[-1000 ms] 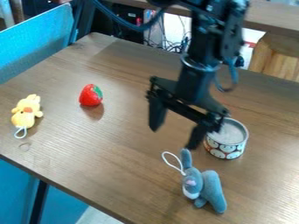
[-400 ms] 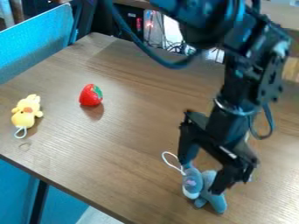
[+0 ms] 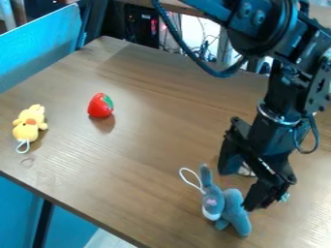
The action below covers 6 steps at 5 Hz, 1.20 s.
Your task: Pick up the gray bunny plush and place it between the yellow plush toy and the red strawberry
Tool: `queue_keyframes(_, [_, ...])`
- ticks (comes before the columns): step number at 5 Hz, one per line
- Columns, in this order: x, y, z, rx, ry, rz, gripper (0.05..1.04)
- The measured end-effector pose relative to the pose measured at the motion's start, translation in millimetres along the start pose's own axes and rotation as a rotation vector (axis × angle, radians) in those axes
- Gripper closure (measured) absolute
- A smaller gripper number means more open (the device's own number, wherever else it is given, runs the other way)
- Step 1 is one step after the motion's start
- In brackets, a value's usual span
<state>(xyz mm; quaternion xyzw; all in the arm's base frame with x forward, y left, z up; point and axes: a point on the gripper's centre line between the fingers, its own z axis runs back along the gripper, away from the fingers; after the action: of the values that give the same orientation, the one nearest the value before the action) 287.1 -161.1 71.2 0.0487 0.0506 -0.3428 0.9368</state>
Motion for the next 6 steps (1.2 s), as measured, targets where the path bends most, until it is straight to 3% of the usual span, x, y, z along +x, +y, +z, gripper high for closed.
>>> queue_keyframes(1, [0,0,-3,-0.010,0.025,-0.061,0.079])
queue_keyframes(2, [-8,0,-18,-0.021,0.143,-0.055,0.079])
queue_keyframes(4, [-16,8,-47,-0.022,0.285,0.019,0.079])
queue_keyframes(5, [-15,7,-54,-0.024,0.302,0.030,0.127])
queue_keyframes(6, [-15,4,-54,-0.035,0.256,0.066,0.280])
